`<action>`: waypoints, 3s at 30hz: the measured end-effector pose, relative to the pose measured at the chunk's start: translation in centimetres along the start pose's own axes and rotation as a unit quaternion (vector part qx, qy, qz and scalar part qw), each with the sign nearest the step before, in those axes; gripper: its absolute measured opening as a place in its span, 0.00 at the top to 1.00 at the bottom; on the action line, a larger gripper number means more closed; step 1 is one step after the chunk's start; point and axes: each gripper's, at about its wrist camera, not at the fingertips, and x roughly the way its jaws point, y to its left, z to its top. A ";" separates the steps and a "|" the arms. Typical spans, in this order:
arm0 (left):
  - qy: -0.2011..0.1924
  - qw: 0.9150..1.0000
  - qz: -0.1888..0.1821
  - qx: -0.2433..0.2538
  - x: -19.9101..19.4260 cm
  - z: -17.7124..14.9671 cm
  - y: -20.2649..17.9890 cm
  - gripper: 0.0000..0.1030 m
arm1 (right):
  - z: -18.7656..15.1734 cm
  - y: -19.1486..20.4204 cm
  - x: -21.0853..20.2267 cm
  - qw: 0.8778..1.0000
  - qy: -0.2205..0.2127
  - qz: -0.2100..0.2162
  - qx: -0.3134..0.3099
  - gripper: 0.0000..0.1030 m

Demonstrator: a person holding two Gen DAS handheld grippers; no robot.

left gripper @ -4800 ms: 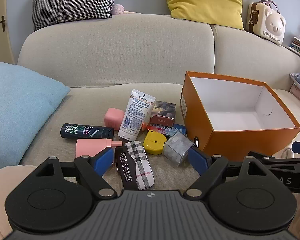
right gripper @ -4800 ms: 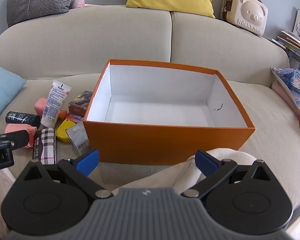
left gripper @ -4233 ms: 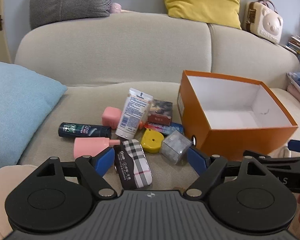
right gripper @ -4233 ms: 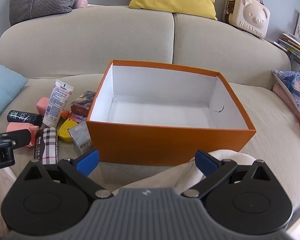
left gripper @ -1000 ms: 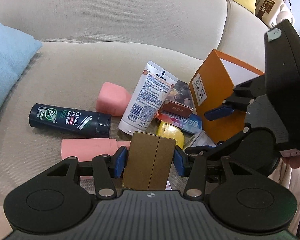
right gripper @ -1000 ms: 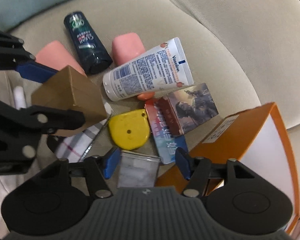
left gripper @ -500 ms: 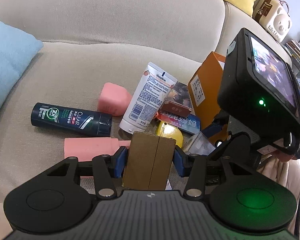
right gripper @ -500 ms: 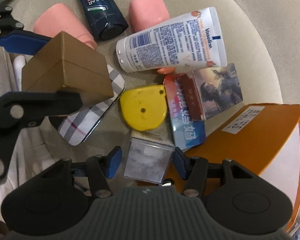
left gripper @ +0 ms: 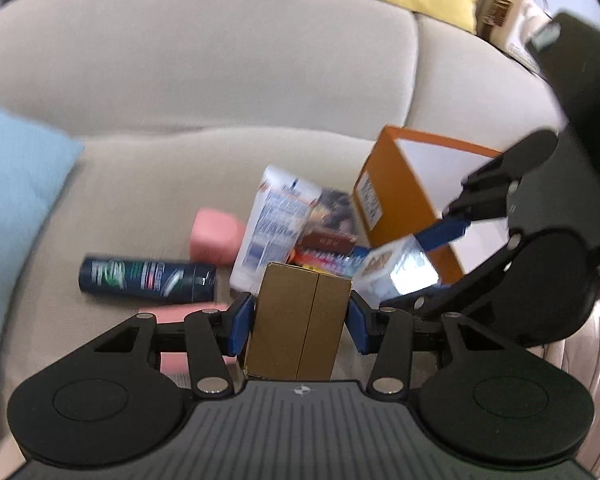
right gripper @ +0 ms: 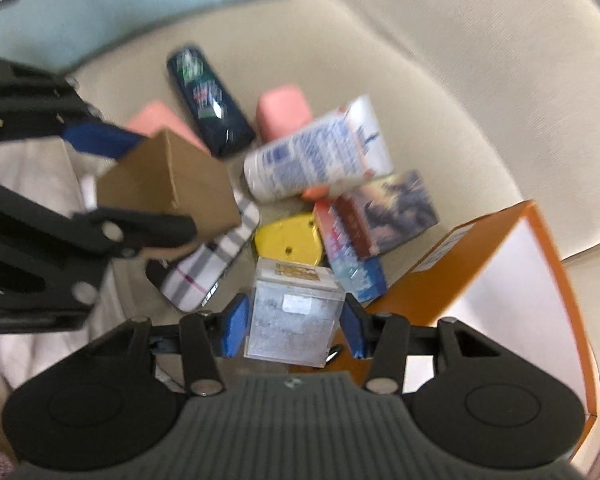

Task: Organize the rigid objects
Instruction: 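Grasp the clear plastic cube with the right tool while the left tool holds the brown box, then carry the brown box and clear cube into the orange shoebox with both tools, then lower the brown box onto the shoebox floor and open the left tool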

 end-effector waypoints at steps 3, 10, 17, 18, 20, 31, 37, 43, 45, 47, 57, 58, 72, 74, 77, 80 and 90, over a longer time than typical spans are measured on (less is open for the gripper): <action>-0.016 0.999 0.005 0.034 -1.0 1.5 -1.7 0.46 | -0.6 -0.2 -2.6 0.999 -0.037 -0.009 0.003 0.51; -0.055 0.992 -0.002 0.114 -2.1 5.6 -6.7 0.47 | -3.2 -4.8 -8.6 0.993 -0.103 -0.047 0.039 0.51; -0.072 0.972 -0.032 0.221 1.0 9.0 -13.6 0.47 | -8.3 -10.8 -9.4 0.985 -0.091 -0.094 0.112 0.51; -0.069 0.968 -0.037 0.238 2.3 9.1 -14.6 0.47 | -9.2 -11.8 -9.1 0.984 -0.085 -0.097 0.126 0.51; -0.058 0.961 -0.046 0.268 4.3 9.5 -16.1 0.47 | -10.7 -13.3 -8.6 0.981 -0.076 -0.098 0.149 0.51; 0.059 0.910 -0.055 0.406 16.5 9.8 -19.8 0.47 | -14.9 -17.4 -1.6 0.974 -0.040 -0.041 0.221 0.51; 0.085 0.883 -0.046 0.459 20.9 11.0 -19.0 0.47 | -14.8 -18.4 1.5 0.973 -0.033 -0.007 0.229 0.51; 0.121 0.863 -0.051 0.488 24.2 12.0 -17.8 0.48 | -14.6 -19.8 3.5 0.964 -0.031 0.035 0.261 0.50; 0.130 0.858 -0.050 0.495 25.2 12.3 -17.4 0.48 | -14.7 -20.0 3.8 0.962 -0.031 0.047 0.269 0.50; 0.138 0.849 -0.054 0.508 25.8 12.4 -17.4 0.47 | -14.6 -20.3 4.4 0.960 -0.030 0.056 0.271 0.50; 0.195 0.840 -0.103 0.496 27.0 15.2 -15.9 0.36 | -15.5 -20.6 4.3 0.954 -0.047 0.087 0.283 0.51; 0.203 0.842 -0.108 0.487 27.1 15.8 -15.7 0.36 | -15.6 -20.5 4.2 0.953 -0.048 0.091 0.284 0.51; 0.267 0.841 -0.123 0.454 26.9 16.3 -16.6 0.44 | -15.4 -21.2 4.2 0.954 -0.059 0.111 0.272 0.51; 0.266 0.844 -0.107 0.452 27.1 16.4 -16.9 0.45 | -15.4 -21.0 4.2 0.954 -0.058 0.111 0.272 0.51; 0.273 0.839 -0.101 0.459 27.5 16.2 -17.4 0.49 | -15.7 -20.8 4.2 0.954 -0.057 0.115 0.271 0.51; 0.278 0.841 -0.104 0.452 27.9 16.1 -17.5 0.51 | -15.6 -20.7 4.4 0.954 -0.058 0.117 0.269 0.51; 0.284 0.845 -0.111 0.439 27.2 14.1 -18.6 0.52 | -14.8 -20.5 4.6 0.957 -0.063 0.123 0.257 0.51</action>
